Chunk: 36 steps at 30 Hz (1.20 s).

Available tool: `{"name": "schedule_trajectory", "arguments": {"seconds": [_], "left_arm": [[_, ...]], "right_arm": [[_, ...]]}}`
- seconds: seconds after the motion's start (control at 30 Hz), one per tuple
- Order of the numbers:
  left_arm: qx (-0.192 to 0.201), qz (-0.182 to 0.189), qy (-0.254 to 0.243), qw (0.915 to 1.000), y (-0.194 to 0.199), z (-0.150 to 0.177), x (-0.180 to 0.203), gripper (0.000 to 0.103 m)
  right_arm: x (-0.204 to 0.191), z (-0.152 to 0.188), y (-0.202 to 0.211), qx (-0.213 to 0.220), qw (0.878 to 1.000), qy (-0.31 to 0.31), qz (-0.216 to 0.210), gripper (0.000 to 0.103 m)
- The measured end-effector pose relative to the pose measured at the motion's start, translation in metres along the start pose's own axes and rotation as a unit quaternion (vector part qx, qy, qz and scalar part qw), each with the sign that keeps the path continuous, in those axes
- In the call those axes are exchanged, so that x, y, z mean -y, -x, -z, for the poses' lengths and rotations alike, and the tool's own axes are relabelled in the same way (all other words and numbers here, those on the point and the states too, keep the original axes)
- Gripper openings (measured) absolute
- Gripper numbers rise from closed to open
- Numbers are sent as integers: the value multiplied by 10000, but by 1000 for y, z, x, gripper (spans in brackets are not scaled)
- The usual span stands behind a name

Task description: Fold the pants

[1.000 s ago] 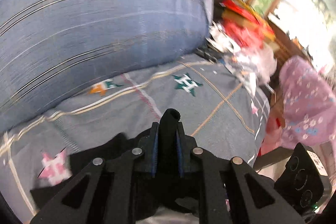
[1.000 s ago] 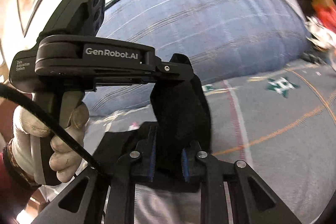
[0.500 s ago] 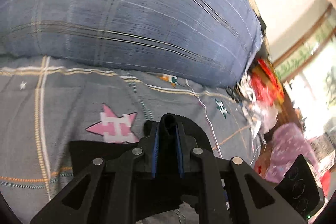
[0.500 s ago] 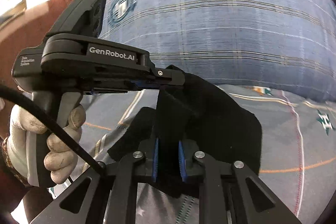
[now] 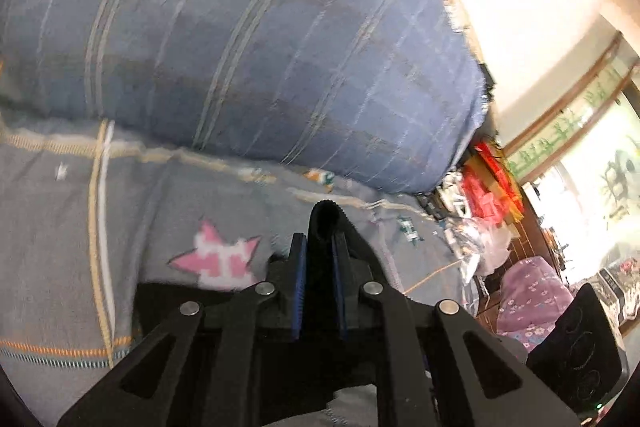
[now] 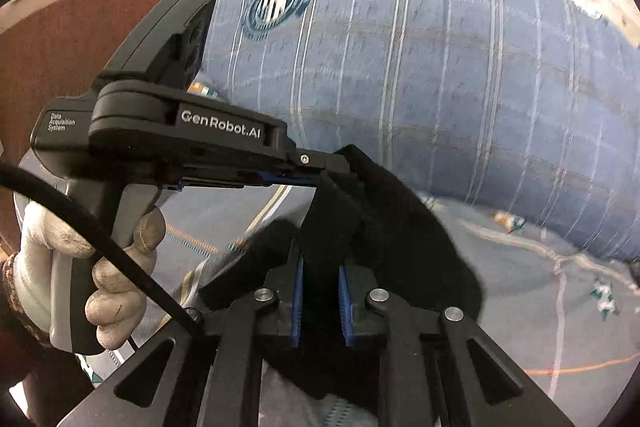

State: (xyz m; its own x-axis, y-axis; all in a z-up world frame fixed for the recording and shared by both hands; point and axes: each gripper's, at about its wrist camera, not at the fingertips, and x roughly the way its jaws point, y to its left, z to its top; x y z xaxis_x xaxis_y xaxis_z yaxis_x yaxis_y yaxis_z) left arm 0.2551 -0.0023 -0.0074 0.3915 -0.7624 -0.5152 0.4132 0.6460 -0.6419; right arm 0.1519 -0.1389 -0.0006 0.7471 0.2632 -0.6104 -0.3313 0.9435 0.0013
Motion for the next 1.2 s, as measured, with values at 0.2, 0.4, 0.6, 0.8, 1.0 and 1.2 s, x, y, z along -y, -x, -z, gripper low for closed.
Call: {"name": "schedule_trajectory", "arguments": {"seconds": [0.2,0.4,0.6,0.8,1.0,1.2], "left_arm": [[285,199,-251,9991,25,-11,23,11],[282,-76,278,9992,34,11,-28,11],[210,-513,1225,9909,29,42,-104,12],[534,-435,1656,9838,52,59,-131,22],[883,-445,1856,9776,76,66,-129,31],[552,-464,1486,9863,56,69,-105,45]], "right_arm": [[-3,-23,32,295,9996,53,-2,16],[-42,-7,-5,-29,9991,258,-328,15],[-60,16,-66,-619,9945,242,-813,18],[-63,26,-84,-610,9883,-47,-1394,56],[-68,25,-49,-369,9855,-2,-1659,64],[-18,9,-1,5,9896,-488,-1352,63]]}}
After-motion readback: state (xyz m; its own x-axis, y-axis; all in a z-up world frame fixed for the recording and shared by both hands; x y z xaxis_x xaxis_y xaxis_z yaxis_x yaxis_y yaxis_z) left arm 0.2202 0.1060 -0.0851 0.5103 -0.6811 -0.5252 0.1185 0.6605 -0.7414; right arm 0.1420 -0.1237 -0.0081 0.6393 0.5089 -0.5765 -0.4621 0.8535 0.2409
